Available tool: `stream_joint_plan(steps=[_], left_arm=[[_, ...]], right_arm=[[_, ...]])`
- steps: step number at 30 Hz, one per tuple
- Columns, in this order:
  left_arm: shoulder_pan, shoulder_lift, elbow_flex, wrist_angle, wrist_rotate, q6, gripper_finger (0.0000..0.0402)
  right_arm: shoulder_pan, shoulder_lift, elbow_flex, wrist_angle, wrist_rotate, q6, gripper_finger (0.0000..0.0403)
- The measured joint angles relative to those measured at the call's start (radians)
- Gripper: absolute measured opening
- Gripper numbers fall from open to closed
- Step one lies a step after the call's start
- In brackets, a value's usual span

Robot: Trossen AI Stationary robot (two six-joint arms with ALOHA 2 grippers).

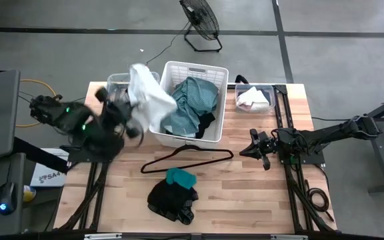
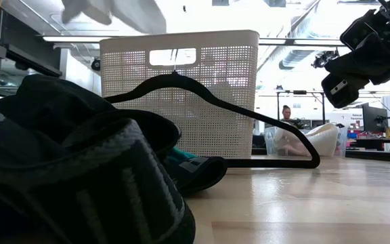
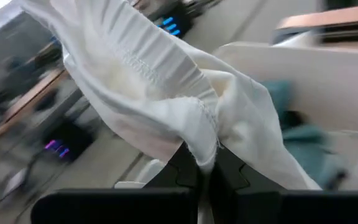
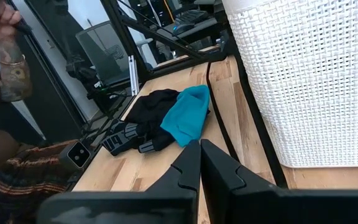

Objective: Pick & Place Cloths
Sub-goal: Put the white boxer short into the left transparent bin

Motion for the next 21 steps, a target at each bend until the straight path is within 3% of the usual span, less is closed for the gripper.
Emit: stream_joint_plan(steps=[12, 16, 21], left_arm=[[0.574, 0.004, 0.003, 0.01, 0.038, 0.217, 0.0005], [0.715, 0.031, 0.003, 0.029, 0.115, 0.299, 0.0005], [0.914, 0.077, 0.003, 0.076, 0.304, 0.438, 0.0005]], right_arm=[[0.0, 0.0, 0.0, 0.0, 0.0, 0.0, 0.0003], [0.0, 0.0, 0.0, 0.0, 0.0, 0.0, 0.0003], [0.0, 0.0, 0.0, 0.0, 0.0, 0.0, 0.0003]])
